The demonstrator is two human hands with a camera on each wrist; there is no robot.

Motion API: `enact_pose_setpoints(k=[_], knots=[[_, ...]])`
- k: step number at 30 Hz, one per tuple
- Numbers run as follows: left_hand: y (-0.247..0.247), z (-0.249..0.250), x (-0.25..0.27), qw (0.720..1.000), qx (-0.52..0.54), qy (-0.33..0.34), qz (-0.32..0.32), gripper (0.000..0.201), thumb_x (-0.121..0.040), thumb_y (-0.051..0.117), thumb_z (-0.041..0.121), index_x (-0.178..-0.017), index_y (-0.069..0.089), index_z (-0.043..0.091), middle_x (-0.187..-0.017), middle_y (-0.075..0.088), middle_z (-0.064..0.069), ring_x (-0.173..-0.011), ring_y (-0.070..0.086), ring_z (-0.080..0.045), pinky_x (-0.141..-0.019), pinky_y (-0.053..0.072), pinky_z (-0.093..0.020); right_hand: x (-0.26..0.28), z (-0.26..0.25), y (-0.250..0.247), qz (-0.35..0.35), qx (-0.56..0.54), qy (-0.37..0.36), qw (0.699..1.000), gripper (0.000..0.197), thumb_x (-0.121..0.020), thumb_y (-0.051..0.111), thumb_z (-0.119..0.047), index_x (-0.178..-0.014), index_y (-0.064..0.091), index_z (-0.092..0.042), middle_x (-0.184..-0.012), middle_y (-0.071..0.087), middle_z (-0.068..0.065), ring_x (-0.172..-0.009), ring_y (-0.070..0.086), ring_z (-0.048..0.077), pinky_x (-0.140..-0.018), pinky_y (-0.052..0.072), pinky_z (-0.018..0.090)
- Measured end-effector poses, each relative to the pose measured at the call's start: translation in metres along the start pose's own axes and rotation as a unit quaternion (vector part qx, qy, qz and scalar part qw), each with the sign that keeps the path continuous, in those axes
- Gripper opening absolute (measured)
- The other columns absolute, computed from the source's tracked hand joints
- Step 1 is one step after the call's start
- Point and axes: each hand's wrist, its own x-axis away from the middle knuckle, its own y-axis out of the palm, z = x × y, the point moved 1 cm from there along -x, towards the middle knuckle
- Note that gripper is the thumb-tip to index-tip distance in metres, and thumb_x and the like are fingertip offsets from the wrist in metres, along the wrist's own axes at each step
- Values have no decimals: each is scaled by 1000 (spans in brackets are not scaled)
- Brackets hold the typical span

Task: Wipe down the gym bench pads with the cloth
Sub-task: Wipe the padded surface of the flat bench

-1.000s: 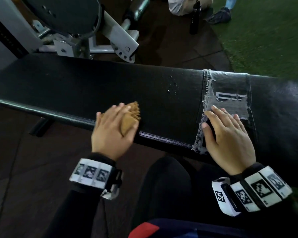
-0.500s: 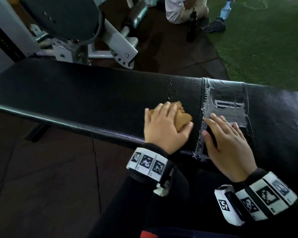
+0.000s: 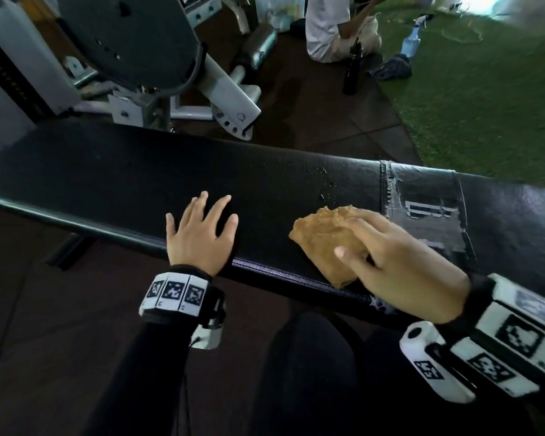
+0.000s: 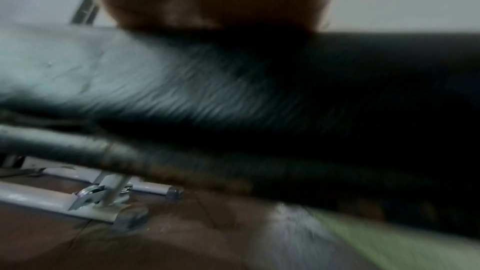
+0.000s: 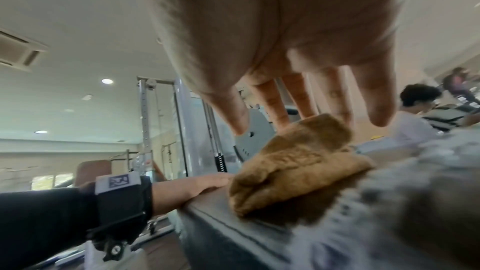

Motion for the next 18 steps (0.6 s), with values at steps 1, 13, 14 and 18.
enact_pose_setpoints(k=[1, 13, 14, 18], knots=[[1, -2, 0, 1000, -6, 4, 7, 51, -92, 25, 57, -143, 30, 47, -158, 18, 9, -146, 8, -9, -118, -3, -46, -5, -5, 2, -25, 9, 3, 1000, 57, -92, 37, -50, -142, 32, -23, -151, 24, -6, -140, 22, 12, -112, 31, 35], [10, 1, 3, 998, -7, 0, 59, 59, -86, 16, 59, -142, 32, 46, -157, 22, 7, -146, 12, -12, -117, -2, -47, -57, -9, 0, -333, 238, 5, 913, 60, -101, 24, -35, -147, -13, -31, -156, -19, 0, -144, -15, 22, -115, 1, 50], [10, 1, 3, 998, -5, -3, 63, 58, -86, 18, 58, -141, 33, 46, -157, 24, 7, -146, 13, -12, -117, -1, -47, -68, -13, 1, -350, 230, 5, 908, 59, -102, 23, -33, -147, -15, -30, -155, -22, 2, -144, -15, 26, -115, 3, 50], [9, 1, 5, 997, -8, -4, 72, 55, -88, 21, 57, -140, 35, 46, -156, 26, 8, -145, 15, -12, -117, 2, -46, -135, -23, 15, -358, 240, -12, 902, 58, -103, 23, -28, -147, -15, -28, -154, -25, 9, -143, -11, 37, -116, 7, 50]])
